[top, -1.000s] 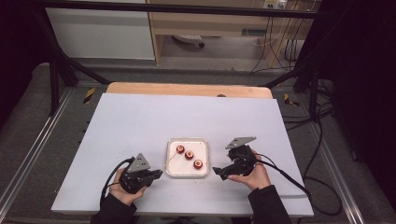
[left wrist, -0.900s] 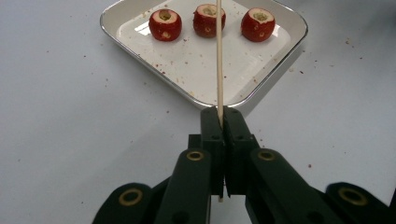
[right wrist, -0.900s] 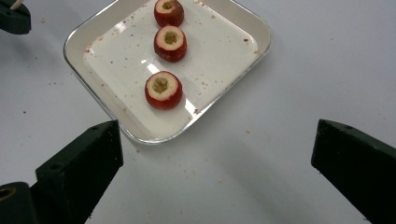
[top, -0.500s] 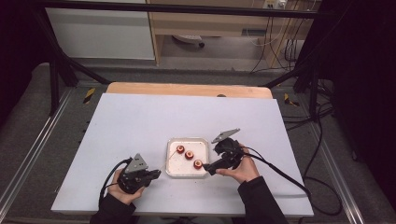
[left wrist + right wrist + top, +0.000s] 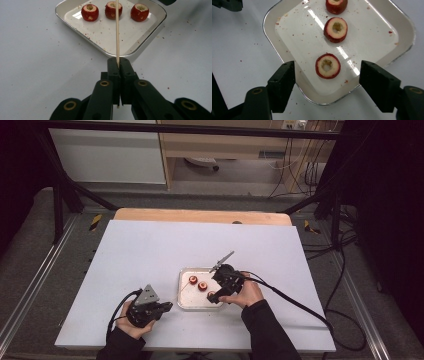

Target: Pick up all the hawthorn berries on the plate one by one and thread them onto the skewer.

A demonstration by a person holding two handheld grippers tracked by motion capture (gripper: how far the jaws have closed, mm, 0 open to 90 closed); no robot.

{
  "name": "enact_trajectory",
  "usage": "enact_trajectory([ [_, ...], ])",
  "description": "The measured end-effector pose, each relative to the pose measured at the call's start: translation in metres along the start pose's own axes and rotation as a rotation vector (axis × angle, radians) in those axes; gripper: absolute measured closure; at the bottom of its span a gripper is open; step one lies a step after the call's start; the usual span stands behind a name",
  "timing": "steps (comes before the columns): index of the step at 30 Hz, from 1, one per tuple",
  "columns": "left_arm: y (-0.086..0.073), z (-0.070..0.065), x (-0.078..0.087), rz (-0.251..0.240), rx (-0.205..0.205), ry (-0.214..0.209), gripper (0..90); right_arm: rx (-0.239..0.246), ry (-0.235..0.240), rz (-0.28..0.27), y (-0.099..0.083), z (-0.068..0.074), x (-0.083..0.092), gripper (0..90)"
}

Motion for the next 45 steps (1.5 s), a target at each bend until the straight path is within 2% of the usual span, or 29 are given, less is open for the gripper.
enact_trajectory([
  [7, 0.0, 0.0, 0.001, -0.003, -0.003, 0.002, 88.2, 0.008, 0.019, 0.032, 0.004, 0.002, -0.01, 40.2],
  [9, 0.0, 0.0, 0.0, -0.001, -0.003, 0.001, 88.2, 0.03, 0.019, 0.043, 0.006, 0.001, -0.014, 45.1],
  [11, 0.0, 0.0, 0.0, -0.002, -0.002, 0.002, 88.3, 0.033, 0.021, 0.052, 0.008, 0.001, -0.016, 48.4],
  [18, 0.0, 0.0, 0.0, 0.001, -0.002, 0.003, 88.2, 0.033, 0.039, 0.088, 0.008, 0.001, -0.022, 55.0],
  [28, 0.0, 0.0, -0.001, 0.002, -0.003, 0.003, 88.2, 0.03, 0.038, 0.113, 0.007, -0.001, -0.026, 60.2],
  [39, 0.0, 0.0, 0.0, 0.003, -0.006, 0.005, 88.2, -0.008, 0.049, 0.132, 0.007, -0.002, -0.027, 61.2],
  [45, 0.0, 0.0, 0.0, 0.001, -0.006, 0.007, 88.2, -0.02, 0.054, 0.115, 0.009, -0.002, -0.022, 61.3],
])
Point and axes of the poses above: each handheld gripper's, and its own axes: x roughly backward along the jaws, y roughly out of its top, z roughly to its left, the point moved 6 cm from there along -x, roughly forward along the jaws, and after that the axes turned 12 degrees about -y, right-handed, at the moved point
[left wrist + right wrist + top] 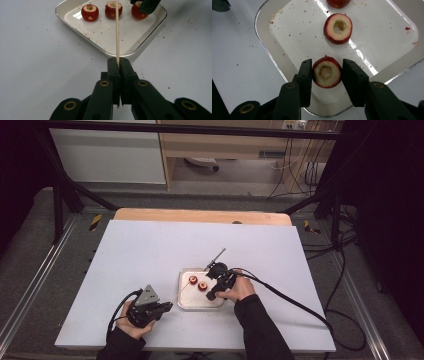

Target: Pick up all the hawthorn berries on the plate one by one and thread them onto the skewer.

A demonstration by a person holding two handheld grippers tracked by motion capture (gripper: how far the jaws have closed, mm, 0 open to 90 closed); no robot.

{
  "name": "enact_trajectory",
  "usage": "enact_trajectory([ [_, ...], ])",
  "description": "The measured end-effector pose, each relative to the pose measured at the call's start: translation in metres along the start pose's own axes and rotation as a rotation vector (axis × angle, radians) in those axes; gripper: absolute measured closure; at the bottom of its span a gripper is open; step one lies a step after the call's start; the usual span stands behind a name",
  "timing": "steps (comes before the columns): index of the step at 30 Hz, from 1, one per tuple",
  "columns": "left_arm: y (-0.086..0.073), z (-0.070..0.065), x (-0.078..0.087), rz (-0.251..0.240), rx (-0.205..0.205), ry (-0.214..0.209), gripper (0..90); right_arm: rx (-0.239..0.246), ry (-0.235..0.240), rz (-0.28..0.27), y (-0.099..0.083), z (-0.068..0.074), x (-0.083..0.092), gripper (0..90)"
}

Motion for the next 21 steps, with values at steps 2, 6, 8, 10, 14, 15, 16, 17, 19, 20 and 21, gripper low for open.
enact_trajectory([
  [2, 0.0, 0.0, 0.0, -0.003, 0.0, 0.002, 88.2, -0.018, 0.002, -0.015, 0.001, 0.0, 0.006, 61.4],
  [6, 0.001, -0.001, 0.001, -0.009, 0.0, 0.003, 88.2, -0.026, 0.0, -0.05, 0.001, -0.002, 0.015, 61.5],
  [8, 0.001, -0.001, 0.001, -0.013, -0.001, 0.005, 88.2, -0.033, -0.002, -0.066, 0.001, -0.002, 0.019, 61.5],
  [10, 0.002, -0.002, 0.002, -0.017, -0.001, 0.008, 88.2, -0.032, -0.006, -0.076, 0.001, -0.003, 0.022, 61.5],
  [14, 0.002, -0.003, 0.001, -0.022, 0.001, 0.014, 88.2, -0.06, -0.007, -0.126, 0.001, -0.003, 0.032, 61.5],
  [15, 0.003, -0.003, 0.001, -0.024, 0.003, 0.016, 88.3, -0.073, -0.009, -0.142, 0.001, -0.003, 0.034, 61.5],
  [16, 0.003, -0.003, 0.001, -0.025, 0.005, 0.019, 88.2, -0.087, -0.009, -0.17, 0.001, -0.004, 0.038, 61.5],
  [17, 0.003, -0.003, 0.001, -0.028, 0.007, 0.021, 88.2, -0.087, -0.009, -0.17, 0.001, -0.004, 0.038, 61.5],
  [19, 0.004, -0.004, 0.001, -0.036, 0.014, 0.024, 88.2, -0.118, -0.001, -0.213, -0.001, -0.007, 0.043, 61.5],
  [20, 0.004, -0.004, 0.001, -0.042, 0.018, 0.028, 88.2, -0.118, -0.001, -0.213, -0.001, -0.007, 0.043, 61.5],
  [21, 0.005, -0.004, 0.0, -0.045, 0.021, 0.032, 88.2, -0.125, 0.002, -0.23, -0.002, -0.008, 0.045, 61.5],
])
Point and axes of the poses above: each handheld gripper's, and its own axes: x roughly backward along the jaws, y roughly out of its top, z roughly to its left, the point moved 6 cm from there along -x, roughly forward along the jaws, and after that the axes turned 12 degrees about -y, right-handed, at the moved point
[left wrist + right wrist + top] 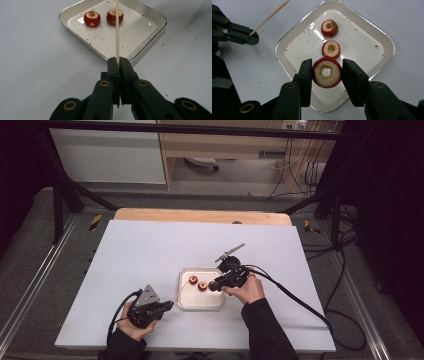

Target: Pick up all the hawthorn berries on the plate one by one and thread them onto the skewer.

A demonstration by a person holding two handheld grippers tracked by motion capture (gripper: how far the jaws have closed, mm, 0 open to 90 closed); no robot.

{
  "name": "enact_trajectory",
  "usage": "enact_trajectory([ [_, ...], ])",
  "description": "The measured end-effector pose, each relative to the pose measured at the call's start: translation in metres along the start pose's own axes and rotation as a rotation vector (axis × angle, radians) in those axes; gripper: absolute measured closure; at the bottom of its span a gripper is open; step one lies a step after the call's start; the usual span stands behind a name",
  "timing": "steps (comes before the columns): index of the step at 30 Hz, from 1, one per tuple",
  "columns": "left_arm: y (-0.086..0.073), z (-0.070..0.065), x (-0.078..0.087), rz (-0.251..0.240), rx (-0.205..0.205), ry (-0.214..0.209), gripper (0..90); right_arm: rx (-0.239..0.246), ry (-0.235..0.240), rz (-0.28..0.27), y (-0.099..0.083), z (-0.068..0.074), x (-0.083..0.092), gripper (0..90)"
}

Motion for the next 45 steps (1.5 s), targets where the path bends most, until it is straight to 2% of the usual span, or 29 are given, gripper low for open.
enact_trajectory([
  [2, 0.001, -0.001, -0.001, -0.008, 0.012, 0.005, 88.2, -0.037, 0.009, -0.044, -0.001, -0.004, 0.005, 61.6],
  [4, 0.001, -0.002, -0.002, -0.014, 0.018, 0.007, 88.2, -0.051, 0.014, -0.056, -0.002, -0.005, 0.007, 61.6],
  [5, 0.002, -0.002, -0.003, -0.017, 0.021, 0.011, 88.2, -0.075, 0.021, -0.09, -0.003, -0.008, 0.01, 61.6],
  [8, 0.003, -0.004, -0.005, -0.027, 0.034, 0.02, 88.1, -0.093, 0.025, -0.122, -0.005, -0.01, 0.013, 61.6],
  [9, 0.004, -0.005, -0.006, -0.037, 0.043, 0.027, 88.2, -0.12, 0.027, -0.163, -0.006, -0.012, 0.016, 61.6],
  [10, 0.004, -0.005, -0.006, -0.037, 0.043, 0.027, 88.1, -0.12, 0.027, -0.163, -0.006, -0.012, 0.016, 61.6],
  [11, 0.005, -0.006, -0.006, -0.044, 0.048, 0.031, 88.1, -0.135, 0.03, -0.188, -0.007, -0.013, 0.017, 61.6],
  [12, 0.006, -0.007, -0.007, -0.051, 0.054, 0.033, 88.2, -0.177, 0.047, -0.237, -0.008, -0.015, 0.02, 61.6],
  [13, 0.007, -0.008, -0.008, -0.056, 0.057, 0.035, 88.2, -0.177, 0.047, -0.237, -0.008, -0.015, 0.02, 61.6],
  [14, 0.008, -0.009, -0.009, -0.061, 0.06, 0.039, 88.1, -0.211, 0.052, -0.286, -0.01, -0.017, 0.021, 61.6],
  [23, 0.019, -0.017, -0.023, -0.075, 0.076, 0.031, 88.1, -0.323, 0.078, -0.42, -0.009, -0.025, 0.028, 61.6],
  [25, 0.021, -0.018, -0.025, -0.076, 0.079, 0.028, 88.1, -0.333, 0.078, -0.435, -0.009, -0.026, 0.029, 61.6],
  [26, 0.024, -0.022, -0.029, -0.082, 0.083, 0.024, 88.1, -0.347, 0.081, -0.463, -0.007, -0.027, 0.029, 61.6],
  [30, 0.028, -0.026, -0.034, -0.085, 0.089, 0.01, 88.1, -0.38, 0.091, -0.503, -0.005, -0.029, 0.03, 61.7],
  [34, 0.036, -0.032, -0.041, -0.099, 0.092, 0.003, 88.1, -0.426, 0.106, -0.566, -0.002, -0.033, 0.034, 61.7],
  [35, 0.036, -0.032, -0.041, -0.099, 0.092, 0.003, 88.1, -0.426, 0.106, -0.566, -0.002, -0.033, 0.034, 61.7],
  [37, 0.037, -0.034, -0.043, -0.108, 0.095, 0.005, 88.1, -0.46, 0.118, -0.605, -0.001, -0.036, 0.035, 61.7],
  [42, 0.04, -0.035, -0.045, -0.131, 0.108, 0.009, 88.1, -0.5, 0.119, -0.651, 0.002, -0.039, 0.037, 61.7],
  [45, 0.041, -0.036, -0.047, -0.139, 0.113, 0.008, 88.1, -0.525, 0.135, -0.679, 0.005, -0.039, 0.039, 61.7],
])
Point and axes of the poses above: each handheld gripper's, and its own axes: x roughly backward along the jaws, y roughly out of its top, z roughly to its left, the point moved 6 cm from there along -x, roughly forward along the jaws, and after that the axes turned 12 degrees about -y, right-handed, at the moved point
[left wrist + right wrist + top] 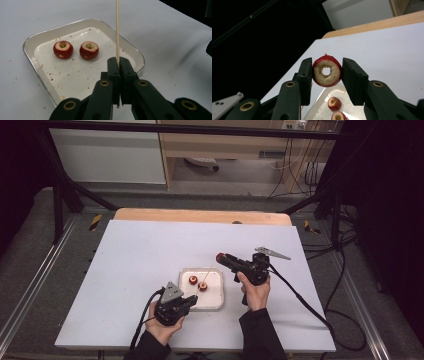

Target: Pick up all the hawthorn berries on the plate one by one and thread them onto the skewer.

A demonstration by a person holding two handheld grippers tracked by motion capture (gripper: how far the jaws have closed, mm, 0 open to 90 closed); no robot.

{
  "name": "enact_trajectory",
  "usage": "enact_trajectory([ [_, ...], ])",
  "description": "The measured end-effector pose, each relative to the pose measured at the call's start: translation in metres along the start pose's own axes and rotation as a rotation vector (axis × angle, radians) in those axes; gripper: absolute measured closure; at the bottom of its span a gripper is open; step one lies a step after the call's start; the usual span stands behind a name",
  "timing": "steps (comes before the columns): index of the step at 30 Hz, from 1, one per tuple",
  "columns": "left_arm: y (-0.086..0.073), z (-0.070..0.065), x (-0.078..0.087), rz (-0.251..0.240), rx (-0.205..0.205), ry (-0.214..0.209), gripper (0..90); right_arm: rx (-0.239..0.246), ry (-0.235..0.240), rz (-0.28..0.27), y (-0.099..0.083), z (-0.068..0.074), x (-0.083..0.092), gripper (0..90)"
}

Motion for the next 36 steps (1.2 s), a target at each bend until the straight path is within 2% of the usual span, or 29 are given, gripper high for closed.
enact_trajectory([
  [4, 0.002, -0.004, -0.005, -0.01, 0.008, -0.011, 88.1, -0.027, 0.014, -0.026, 0.002, 0.001, -0.001, 61.7],
  [12, 0.008, -0.009, -0.009, -0.037, 0.02, -0.024, 88.1, -0.051, 0.015, -0.056, 0.005, 0.002, -0.001, 61.7],
  [15, 0.01, -0.011, -0.011, -0.047, 0.021, -0.025, 88.1, -0.079, 0.03, -0.076, 0.006, 0.004, -0.001, 61.8],
  [21, 0.012, -0.012, -0.01, -0.065, 0.023, -0.017, 88.1, -0.093, 0.039, -0.089, 0.008, 0.006, 0.001, 61.7],
  [36, 0.014, -0.012, -0.01, -0.078, 0.023, -0.018, 88.1, -0.113, 0.054, -0.072, 0.003, 0.008, -0.001, 61.8],
])
Point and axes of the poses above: each handheld gripper's, and its own axes: x roughly backward along the jaws, y roughly out of its top, z roughly to its left, the point moved 6 cm from there along -x, roughly forward along the jaws, and after that the axes turned 12 degrees about -y, right-handed, at the moved point
